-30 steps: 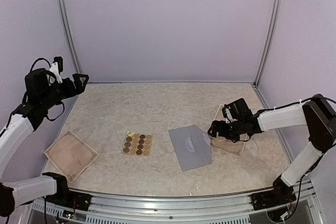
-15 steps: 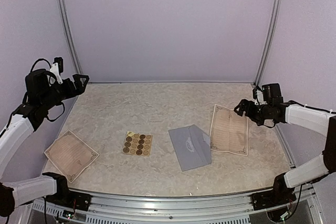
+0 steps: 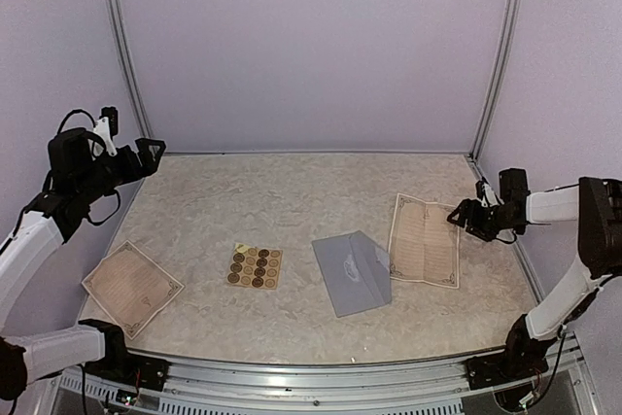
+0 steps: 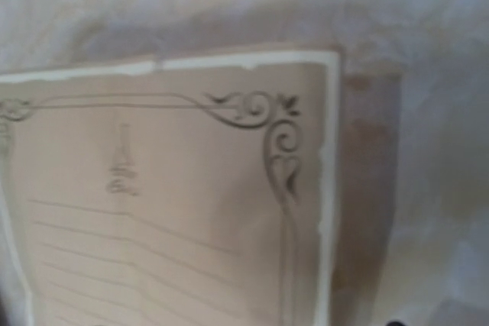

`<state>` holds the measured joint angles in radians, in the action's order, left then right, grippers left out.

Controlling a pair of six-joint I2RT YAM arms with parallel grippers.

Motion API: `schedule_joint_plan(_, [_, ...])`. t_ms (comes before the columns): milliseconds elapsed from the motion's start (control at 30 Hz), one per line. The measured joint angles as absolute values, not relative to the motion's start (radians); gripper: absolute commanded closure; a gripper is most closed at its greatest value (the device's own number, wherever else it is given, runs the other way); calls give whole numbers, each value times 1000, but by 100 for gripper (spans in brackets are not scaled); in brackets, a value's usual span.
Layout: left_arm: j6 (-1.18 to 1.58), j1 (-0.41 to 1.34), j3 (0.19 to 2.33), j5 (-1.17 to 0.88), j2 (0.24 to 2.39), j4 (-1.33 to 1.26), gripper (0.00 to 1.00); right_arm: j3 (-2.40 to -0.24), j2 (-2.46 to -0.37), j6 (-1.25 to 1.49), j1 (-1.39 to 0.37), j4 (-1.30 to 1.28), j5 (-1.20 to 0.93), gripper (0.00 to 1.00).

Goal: Place the letter into the envelope and seal it

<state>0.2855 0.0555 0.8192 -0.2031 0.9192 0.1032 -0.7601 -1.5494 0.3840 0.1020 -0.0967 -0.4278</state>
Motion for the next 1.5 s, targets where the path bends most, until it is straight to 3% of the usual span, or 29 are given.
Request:
schedule_joint_plan(400, [287,56,819,-206,930,102,1,-822,-1707,338,126,-62,-472,37])
schedule_joint_plan(633, [288,56,819,-207,942,101,1,-836,-1757,315,128,-27,-566,47])
schedule_joint_plan(700, [288,56,819,-207,946,101,1,-840,-1769,308,128,-19,-592,55])
schedule_joint_plan(933, [288,56,819,-206,955,97,1,-841,-1787,312,130,-8,-662,100])
schedule_joint_plan(1167, [288,56,819,-205,959,97,1,-835,-1692,347,130,-2,-712,100])
schedule_joint_plan(1500, [287,112,819,-193,962,96,1,-839,-1314,377,130,-60,-709,100])
